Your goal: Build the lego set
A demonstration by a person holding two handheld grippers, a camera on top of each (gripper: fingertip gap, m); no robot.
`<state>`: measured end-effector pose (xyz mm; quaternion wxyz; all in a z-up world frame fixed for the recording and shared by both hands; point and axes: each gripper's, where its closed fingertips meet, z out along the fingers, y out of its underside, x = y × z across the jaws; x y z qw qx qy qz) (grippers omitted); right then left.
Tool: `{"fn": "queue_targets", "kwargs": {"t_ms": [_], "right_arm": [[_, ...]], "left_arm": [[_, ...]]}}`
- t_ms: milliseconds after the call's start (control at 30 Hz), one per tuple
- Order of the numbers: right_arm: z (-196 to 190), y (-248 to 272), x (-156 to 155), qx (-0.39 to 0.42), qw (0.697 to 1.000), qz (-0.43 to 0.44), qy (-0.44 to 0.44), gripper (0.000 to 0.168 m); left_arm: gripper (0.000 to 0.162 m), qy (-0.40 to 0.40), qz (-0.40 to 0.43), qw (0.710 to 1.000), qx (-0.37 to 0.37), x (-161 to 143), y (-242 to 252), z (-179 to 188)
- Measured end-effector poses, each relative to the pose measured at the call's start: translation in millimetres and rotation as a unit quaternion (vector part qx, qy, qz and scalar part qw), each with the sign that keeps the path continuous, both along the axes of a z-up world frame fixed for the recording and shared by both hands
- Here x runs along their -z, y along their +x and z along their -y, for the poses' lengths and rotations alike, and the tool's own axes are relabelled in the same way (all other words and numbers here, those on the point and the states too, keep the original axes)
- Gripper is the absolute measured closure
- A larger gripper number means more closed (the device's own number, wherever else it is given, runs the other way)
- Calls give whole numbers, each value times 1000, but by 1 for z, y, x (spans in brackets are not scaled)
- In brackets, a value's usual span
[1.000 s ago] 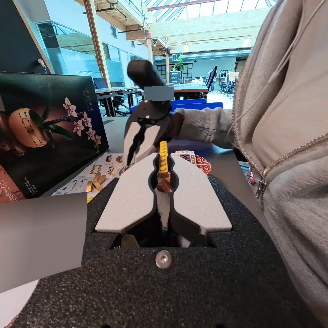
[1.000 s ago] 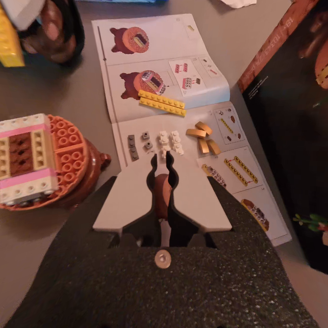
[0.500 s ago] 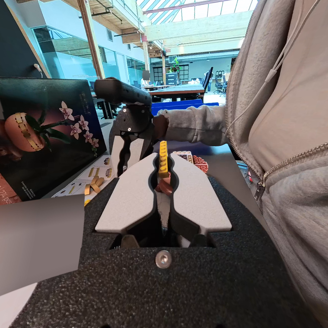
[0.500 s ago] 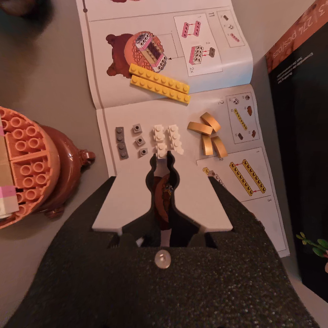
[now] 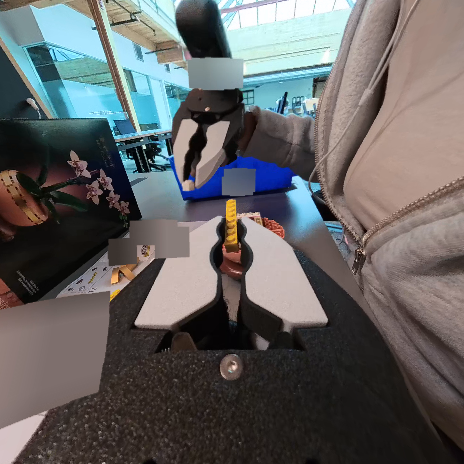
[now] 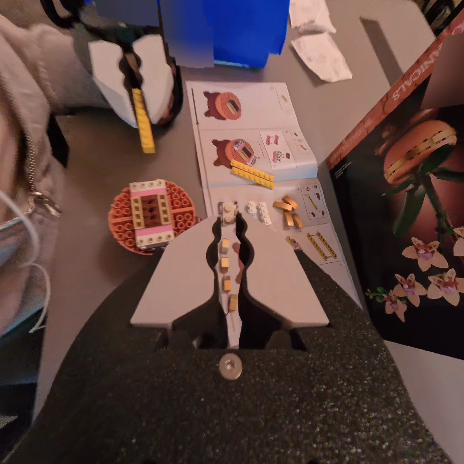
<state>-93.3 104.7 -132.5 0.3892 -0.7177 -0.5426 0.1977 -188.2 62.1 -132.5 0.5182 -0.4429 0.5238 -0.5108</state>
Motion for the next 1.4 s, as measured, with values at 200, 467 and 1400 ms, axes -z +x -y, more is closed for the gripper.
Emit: {"fn": "queue_targets", "kwargs": {"t_ms": [200,467,1400], "right_arm": [[32,-7,-17,2,998,-63,-6,157],[46,-10,-16,5,997,-77,-7,158],[59,-59,-1,-102,994,41,18,158]], "left_arm": [[154,-1,15,1000,15,-3,-4,3],[154,4,18,1000,23,-4,-3,8],[155,22,-17,999,16,5,7,11]]}}
